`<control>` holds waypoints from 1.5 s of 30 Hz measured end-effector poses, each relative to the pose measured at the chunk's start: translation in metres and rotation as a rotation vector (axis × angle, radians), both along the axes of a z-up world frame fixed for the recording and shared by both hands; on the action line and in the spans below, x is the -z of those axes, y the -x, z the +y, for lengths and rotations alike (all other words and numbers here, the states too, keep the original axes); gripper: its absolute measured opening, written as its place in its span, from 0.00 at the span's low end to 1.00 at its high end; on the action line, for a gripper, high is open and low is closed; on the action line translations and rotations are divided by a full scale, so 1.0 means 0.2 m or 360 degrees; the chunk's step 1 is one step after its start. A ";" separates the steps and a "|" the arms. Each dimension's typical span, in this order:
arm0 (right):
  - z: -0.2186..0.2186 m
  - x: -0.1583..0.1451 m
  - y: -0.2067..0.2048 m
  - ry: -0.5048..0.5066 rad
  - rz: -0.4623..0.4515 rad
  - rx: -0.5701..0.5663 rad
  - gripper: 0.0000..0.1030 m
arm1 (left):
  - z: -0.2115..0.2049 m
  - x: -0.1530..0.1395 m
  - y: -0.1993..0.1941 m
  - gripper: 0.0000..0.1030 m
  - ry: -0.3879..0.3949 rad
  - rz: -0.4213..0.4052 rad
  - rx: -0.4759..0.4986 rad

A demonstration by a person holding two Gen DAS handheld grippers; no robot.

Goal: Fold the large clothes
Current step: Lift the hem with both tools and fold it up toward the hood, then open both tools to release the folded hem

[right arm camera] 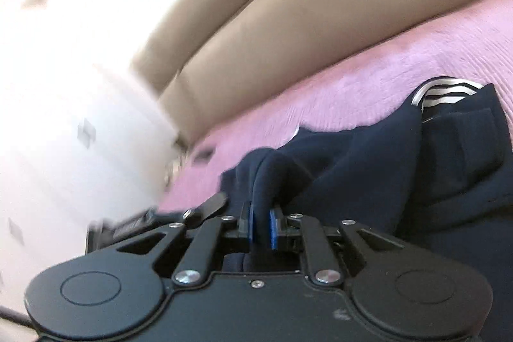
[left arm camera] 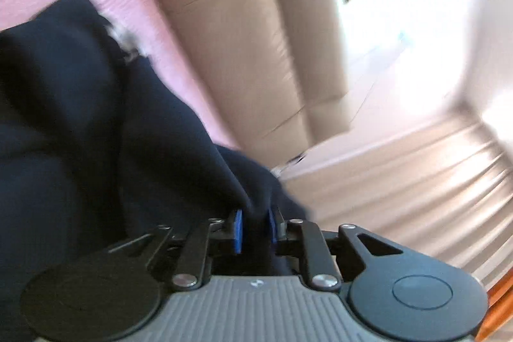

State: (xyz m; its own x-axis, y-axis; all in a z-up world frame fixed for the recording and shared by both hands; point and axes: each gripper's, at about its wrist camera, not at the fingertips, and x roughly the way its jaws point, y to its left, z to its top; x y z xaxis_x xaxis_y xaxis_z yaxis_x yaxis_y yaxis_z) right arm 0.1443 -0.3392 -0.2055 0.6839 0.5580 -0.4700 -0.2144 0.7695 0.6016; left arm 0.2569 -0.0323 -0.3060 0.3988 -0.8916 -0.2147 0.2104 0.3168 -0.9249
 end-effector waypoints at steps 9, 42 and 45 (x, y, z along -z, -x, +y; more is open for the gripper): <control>-0.21 0.36 0.19 0.0012 0.0567 0.0200 0.76 | 0.29 0.22 0.26 0.41 -0.0449 0.0354 -0.0042; 0.16 0.12 -0.20 0.0307 0.0151 0.0424 0.40 | -0.01 -0.07 0.02 0.22 -0.0592 -0.0012 -0.0051; 0.24 0.42 -0.23 0.0571 0.0511 0.0433 0.19 | -0.20 0.07 -0.07 0.11 -0.0886 0.0216 -0.0008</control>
State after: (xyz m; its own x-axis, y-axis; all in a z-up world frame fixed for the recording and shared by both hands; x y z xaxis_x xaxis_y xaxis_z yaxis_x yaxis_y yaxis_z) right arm 0.1901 -0.2903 -0.2894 0.5723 0.1475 -0.8067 0.1721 0.9402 0.2940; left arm 0.2705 -0.0715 -0.3205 0.3386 -0.6278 -0.7009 0.0988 0.7645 -0.6370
